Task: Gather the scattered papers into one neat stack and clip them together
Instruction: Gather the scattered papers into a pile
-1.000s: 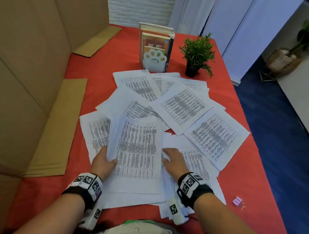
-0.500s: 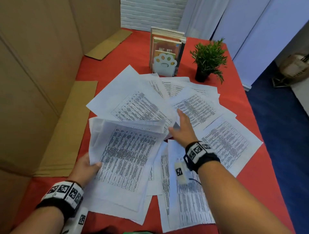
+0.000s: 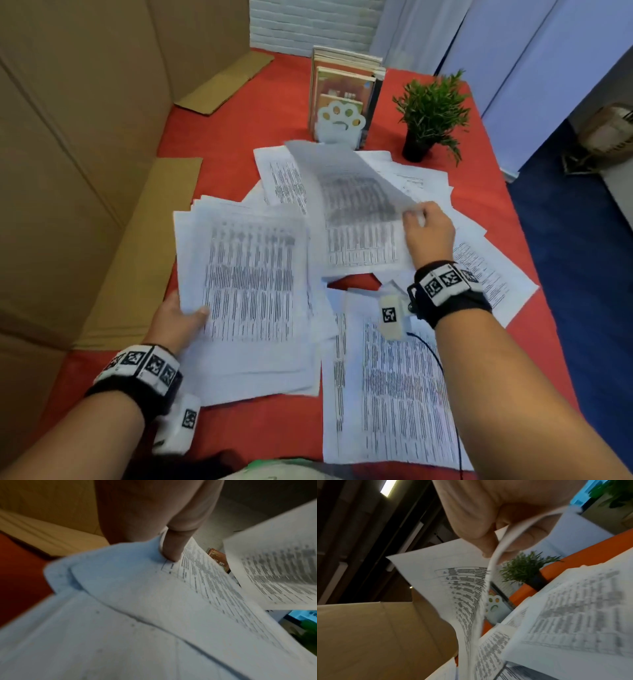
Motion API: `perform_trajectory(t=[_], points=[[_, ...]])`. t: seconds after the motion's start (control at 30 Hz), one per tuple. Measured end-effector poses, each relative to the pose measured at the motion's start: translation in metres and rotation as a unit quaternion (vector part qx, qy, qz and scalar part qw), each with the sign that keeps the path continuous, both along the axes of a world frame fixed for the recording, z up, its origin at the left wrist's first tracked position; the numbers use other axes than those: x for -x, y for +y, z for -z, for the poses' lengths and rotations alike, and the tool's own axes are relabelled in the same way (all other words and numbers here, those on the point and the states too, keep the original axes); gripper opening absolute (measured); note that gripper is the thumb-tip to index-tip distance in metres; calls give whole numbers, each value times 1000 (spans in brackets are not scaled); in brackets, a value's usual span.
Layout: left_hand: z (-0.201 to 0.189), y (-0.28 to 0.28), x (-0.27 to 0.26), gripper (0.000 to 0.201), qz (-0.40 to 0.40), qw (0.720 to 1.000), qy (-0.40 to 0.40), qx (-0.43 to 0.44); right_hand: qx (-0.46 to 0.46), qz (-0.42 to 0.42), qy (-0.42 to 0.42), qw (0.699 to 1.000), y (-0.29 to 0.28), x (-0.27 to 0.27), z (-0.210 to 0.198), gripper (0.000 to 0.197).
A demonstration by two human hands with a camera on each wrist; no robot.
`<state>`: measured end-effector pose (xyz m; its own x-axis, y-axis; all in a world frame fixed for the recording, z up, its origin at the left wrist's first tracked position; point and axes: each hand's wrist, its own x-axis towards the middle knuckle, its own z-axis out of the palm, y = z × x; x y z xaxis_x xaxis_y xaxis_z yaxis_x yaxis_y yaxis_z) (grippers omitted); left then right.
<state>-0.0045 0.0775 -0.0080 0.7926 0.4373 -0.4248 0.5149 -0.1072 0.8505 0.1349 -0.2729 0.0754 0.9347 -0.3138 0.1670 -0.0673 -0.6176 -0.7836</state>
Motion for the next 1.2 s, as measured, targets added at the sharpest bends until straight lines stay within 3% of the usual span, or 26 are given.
perform_trajectory(t=[0.1, 0.17, 0.27, 0.43, 0.53, 0.67, 0.7, 0.77, 0.8, 0.87, 0.93, 1.03, 1.1, 1.2], points=[[4, -8, -4, 46, 7, 1000, -1, 14, -53, 55, 17, 997, -23, 22, 14, 11], [6, -16, -6, 41, 32, 999, 0, -3, -51, 59, 79, 994, -32, 39, 31, 17], [1, -27, -10, 33, 52, 993, -2, -102, -61, 35, 172, 983, -30, 69, 64, 33], [-24, -36, -15, 31, 8, 973, -89, -212, -157, -1, 259, 953, -7, 112, 90, 24], [-40, -37, -22, 28, -9, 977, -124, -171, -248, -5, 256, 934, 9, 119, 90, 25], [-45, -41, -30, 28, 28, 990, -132, -48, -352, -66, 215, 908, 28, 115, 67, 14], [-48, -45, -29, 29, 42, 990, -132, -18, -366, -80, 207, 904, 32, 113, 62, 21], [-53, -55, -24, 51, 63, 991, -118, 17, -377, -99, 192, 901, 34, 113, 58, 38], [-53, -60, -22, 59, 73, 991, -107, 17, -371, -104, 192, 903, 34, 113, 58, 46], [-53, -72, -17, 44, 84, 992, -91, 5, -334, -114, 208, 912, 33, 118, 59, 54], [-50, -81, -12, 35, 92, 993, -78, -16, -286, -106, 221, 926, 26, 124, 62, 44], [-35, -82, -11, 38, 107, 994, -5, -12, -93, -31, 249, 964, 0, 130, 75, 39], [-26, -86, -9, 40, 129, 990, 54, 29, 25, 55, 303, 951, -22, 137, 84, 46], [-14, -97, -7, 36, 175, 976, 116, 50, 88, 131, 385, 909, -47, 153, 94, 60]])
